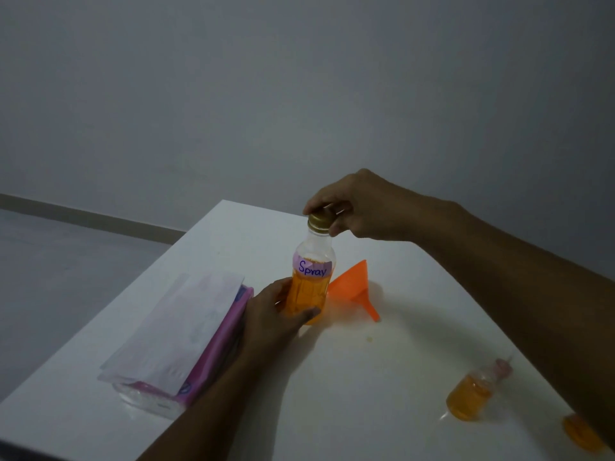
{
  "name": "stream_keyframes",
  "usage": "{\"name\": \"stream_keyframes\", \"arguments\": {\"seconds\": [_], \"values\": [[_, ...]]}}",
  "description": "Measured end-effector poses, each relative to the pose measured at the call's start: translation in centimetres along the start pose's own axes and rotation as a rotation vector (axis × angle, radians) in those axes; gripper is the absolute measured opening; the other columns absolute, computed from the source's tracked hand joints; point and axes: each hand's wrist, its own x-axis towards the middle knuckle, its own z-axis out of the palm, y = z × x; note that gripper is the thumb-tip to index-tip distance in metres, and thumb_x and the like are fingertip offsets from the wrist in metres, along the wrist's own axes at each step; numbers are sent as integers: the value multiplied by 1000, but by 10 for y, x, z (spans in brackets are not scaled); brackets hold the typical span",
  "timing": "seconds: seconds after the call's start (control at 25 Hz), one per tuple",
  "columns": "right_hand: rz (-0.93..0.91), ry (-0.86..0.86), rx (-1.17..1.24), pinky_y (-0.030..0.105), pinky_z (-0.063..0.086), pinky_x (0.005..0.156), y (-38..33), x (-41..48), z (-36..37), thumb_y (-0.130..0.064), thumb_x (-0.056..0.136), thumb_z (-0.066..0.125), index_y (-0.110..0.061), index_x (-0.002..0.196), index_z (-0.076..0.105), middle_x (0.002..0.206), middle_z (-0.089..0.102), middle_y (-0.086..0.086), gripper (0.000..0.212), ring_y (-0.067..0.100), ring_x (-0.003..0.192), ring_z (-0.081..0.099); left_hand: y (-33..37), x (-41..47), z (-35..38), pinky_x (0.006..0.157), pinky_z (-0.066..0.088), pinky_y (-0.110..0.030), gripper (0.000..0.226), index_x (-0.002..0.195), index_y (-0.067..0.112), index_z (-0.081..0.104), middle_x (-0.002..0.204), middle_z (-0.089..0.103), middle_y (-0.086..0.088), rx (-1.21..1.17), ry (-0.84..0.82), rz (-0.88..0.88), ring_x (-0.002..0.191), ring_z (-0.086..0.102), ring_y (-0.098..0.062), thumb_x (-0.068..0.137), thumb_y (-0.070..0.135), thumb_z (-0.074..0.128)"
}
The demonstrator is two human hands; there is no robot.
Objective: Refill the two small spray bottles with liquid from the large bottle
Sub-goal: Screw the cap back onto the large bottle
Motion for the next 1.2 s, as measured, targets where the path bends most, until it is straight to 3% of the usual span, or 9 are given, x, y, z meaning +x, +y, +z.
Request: {"name": "stream_keyframes", "arguments": {"seconds": [0.08, 0.16, 0.24, 0.32, 0.56, 0.72, 0.8, 1.0, 1.2], "values": [[-19, 1, -102, 24, 57, 79, -4, 4, -1, -13, 83, 78, -15, 123, 69, 116, 71, 0, 41, 11, 94, 67, -1, 0, 0, 91, 55, -42, 75, 130, 27, 54, 123, 65, 7, 4, 6, -1, 107, 64, -14, 67, 60, 76], [-30, -1, -225, 24, 53, 65, -7, 10, -1, -35, 85, 75, -11, 104, 75, 92, 72, 0, 30, 12, 71, 65, -1, 0, 1, 92, 55, -41, 72, 130, 26, 54, 124, 65, 6, 11, 19, -2, 107, 64, -15, 69, 57, 76], [-18, -22, -301, 29, 46, 53, -5, 16, -1, -49, 85, 70, -8, 78, 71, 65, 65, 4, 42, 14, 50, 54, 0, 0, 2, 93, 54, -40, 71, 131, 25, 54, 125, 64, 5, 27, 17, -8, 108, 63, -15, 70, 56, 75], [-11, -31, -325, 28, 39, 49, -1, 19, 0, -57, 85, 66, -7, 64, 62, 53, 55, 6, 54, 16, 43, 43, 0, 2, 2, 94, 53, -39, 72, 132, 25, 52, 127, 63, 5, 64, 3, -11, 110, 62, -17, 71, 58, 73], [-38, -101, -433, 26, 32, 55, -1, 19, 6, -57, 98, 40, -14, 70, 47, 67, 43, 0, 52, 16, 59, 41, 4, -1, 2, 95, 51, -37, 71, 133, 25, 51, 129, 62, 4, 92, -17, -9, 112, 61, -18, 73, 58, 72], [232, -51, -540, 31, 37, 62, -21, 29, 15, -56, 100, 27, -11, 75, 48, 73, 48, 4, 56, 22, 68, 50, 4, 0, 0, 96, 51, -38, 66, 130, 25, 53, 127, 64, 2, 124, -45, 1, 110, 62, -18, 76, 58, 69], [262, -5, -608, 29, 35, 60, -25, 24, 17, -60, 99, 25, -12, 73, 50, 70, 49, 2, 59, 19, 63, 48, 5, 0, 0, 99, 50, -42, 67, 132, 23, 52, 130, 62, 0, 169, -81, -6, 114, 60, -21, 77, 58, 68], [-30, 33, -524, 25, 30, 51, 9, 5, 14, -67, 96, 27, -19, 73, 48, 60, 46, -5, 57, 12, 50, 40, 4, 1, 0, 100, 45, -36, 71, 135, 22, 49, 132, 60, 0, 201, -102, -51, 116, 58, -21, 76, 57, 69], [201, 47, -447, 27, 32, 57, -8, 14, 23, -63, 95, 32, -17, 63, 46, 60, 41, -3, 58, 16, 56, 42, 8, 3, 2, 99, 48, -34, 57, 127, 22, 56, 123, 65, -1, 199, -138, -40, 111, 61, -20, 80, 50, 69]]}}
